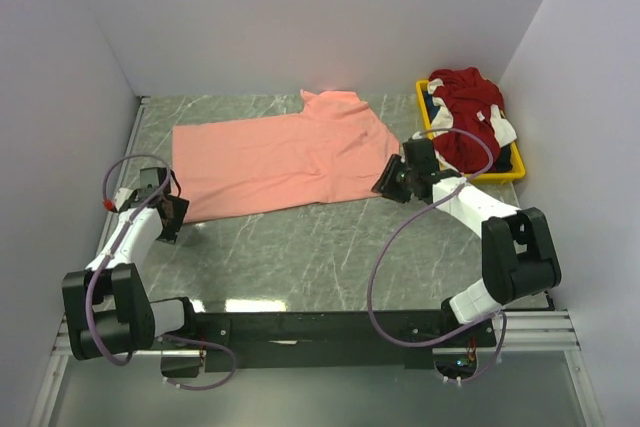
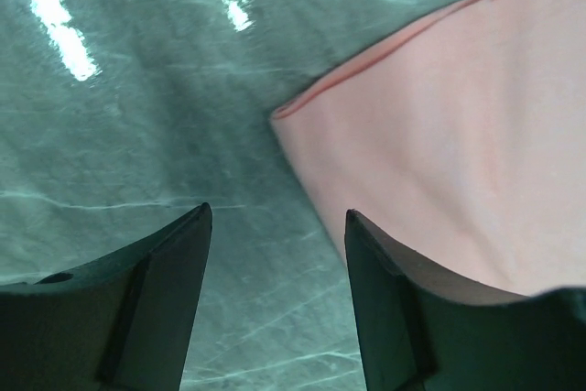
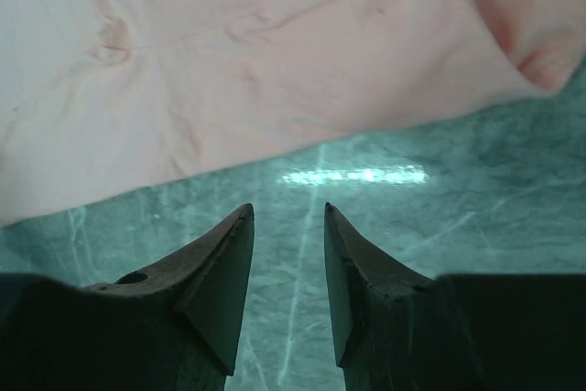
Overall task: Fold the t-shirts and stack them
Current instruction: Fold the tshirt
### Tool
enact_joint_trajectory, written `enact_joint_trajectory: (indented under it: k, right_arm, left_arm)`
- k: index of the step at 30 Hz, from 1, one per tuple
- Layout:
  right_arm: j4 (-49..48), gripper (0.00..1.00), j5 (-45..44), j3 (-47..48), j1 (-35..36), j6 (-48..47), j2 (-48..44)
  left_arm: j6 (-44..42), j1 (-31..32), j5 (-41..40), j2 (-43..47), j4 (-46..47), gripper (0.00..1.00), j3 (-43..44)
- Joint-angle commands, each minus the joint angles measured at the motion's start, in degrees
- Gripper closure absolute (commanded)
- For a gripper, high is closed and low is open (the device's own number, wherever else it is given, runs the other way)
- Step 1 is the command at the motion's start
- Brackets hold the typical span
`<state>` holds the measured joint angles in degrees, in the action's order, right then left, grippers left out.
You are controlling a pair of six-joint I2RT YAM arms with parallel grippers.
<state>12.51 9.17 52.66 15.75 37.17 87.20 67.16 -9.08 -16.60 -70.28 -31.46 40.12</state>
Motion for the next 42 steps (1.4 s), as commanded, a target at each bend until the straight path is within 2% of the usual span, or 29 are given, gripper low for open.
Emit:
enact_joint_trajectory:
  k: [1,7,10,18,29,32,35,36,39,42]
  right_arm:
    - [-5.48,0.56,1.28,-4.04,-2.21,0.45,-2.3]
    - [-7.94,0.49,1.29,-7.66,-5.2,0.45,-3.61]
    - [-9.35,0.47,0.68,-8.63,-5.38,1.41,-3.18]
    - [-11.37,0.44,-1.52,-8.46,-7.57,2.73,0.43]
    - [-11.64,0.45,-5.21,-4.51,-9.16,2.74,7.89]
    - [-10.85,0.51,-6.7,-1.61,-9.16,2.56,9.74]
    - [-9.97,0.64,-7.85,0.77,-9.33,2.47,10.27]
    - [-9.62,0.79,-8.11,1.03,-9.24,2.38,9.84]
    - [-8.39,0.98,-7.85,-0.1,-9.16,2.47,6.78]
    - [-7.42,1.0,-7.76,-3.79,-9.16,2.47,0.73]
  left_arm:
    - [1.4,-0.58,-0.81,-0.47,2.19,0.35,-1.62]
    - [0.79,-2.51,-0.45,-2.58,6.4,0.36,-2.32]
    - [-0.27,-3.04,0.51,-3.98,9.91,0.43,-2.68]
    - [0.08,-3.22,3.15,-10.93,12.57,0.66,-1.8]
    - [-1.23,-3.31,1.66,-15.32,9.32,0.96,2.24]
    - [-2.2,-3.22,1.22,-15.59,8.7,0.99,3.38]
    - [-3.34,-3.22,0.43,-16.11,6.86,0.99,5.32]
    - [-3.52,-3.22,-0.18,-15.94,6.24,0.99,6.02]
    - [-4.4,-3.22,-1.41,-14.63,4.57,0.99,6.81]
    - [-5.54,-3.4,-2.91,-12.61,2.55,0.99,7.17]
